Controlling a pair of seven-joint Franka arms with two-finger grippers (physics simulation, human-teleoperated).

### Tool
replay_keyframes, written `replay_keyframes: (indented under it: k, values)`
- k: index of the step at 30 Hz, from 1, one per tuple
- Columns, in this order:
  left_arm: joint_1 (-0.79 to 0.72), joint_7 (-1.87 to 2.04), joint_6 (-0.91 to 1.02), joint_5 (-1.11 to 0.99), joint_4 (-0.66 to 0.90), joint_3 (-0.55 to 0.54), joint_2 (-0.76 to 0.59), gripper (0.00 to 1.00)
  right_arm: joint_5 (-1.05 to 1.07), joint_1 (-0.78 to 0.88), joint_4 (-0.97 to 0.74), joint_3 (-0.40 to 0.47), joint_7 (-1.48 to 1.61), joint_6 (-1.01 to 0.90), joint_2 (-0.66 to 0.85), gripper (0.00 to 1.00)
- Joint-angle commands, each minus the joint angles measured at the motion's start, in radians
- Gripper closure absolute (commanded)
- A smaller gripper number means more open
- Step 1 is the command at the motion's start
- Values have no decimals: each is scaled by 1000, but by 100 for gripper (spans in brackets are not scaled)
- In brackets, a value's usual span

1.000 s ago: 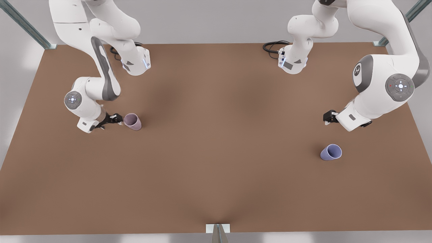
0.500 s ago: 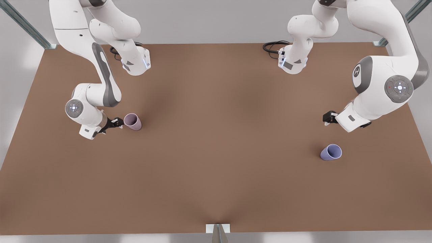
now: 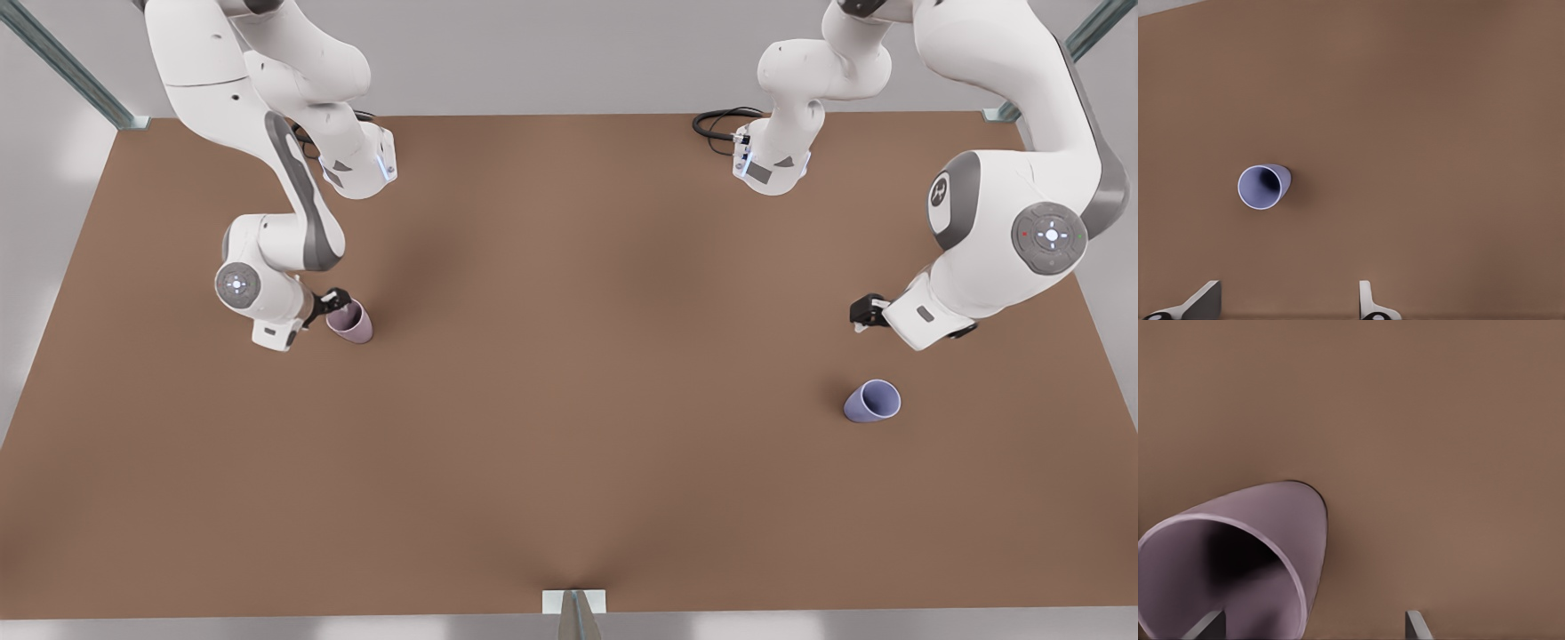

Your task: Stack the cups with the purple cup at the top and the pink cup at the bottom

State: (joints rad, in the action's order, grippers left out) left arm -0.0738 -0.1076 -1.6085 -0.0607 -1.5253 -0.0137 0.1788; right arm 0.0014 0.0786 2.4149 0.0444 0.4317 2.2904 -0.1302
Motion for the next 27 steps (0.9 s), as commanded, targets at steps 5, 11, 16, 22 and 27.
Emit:
replay_keyframes:
  k: [5, 11, 16, 22, 27]
  values:
    - [0, 0, -7, 1, 0, 0, 4, 0, 12, 24, 6, 0, 93, 7, -5, 16]
    - [2, 0, -7, -1, 0, 0, 7, 0, 20, 26, 4, -1, 93, 35, -20, 33]
    - [2, 0, -7, -1, 0, 0, 7, 0, 22, 50, 1, -1, 91, 34, -22, 66]
    - [2, 0, -7, 1, 2, 0, 7, 0, 22, 50, -19, -12, 87, 18, -17, 79]
    - [6, -1, -24, 1, 0, 0, 8, 0, 28, 87, -224, -184, -226, -147, 11, 79]
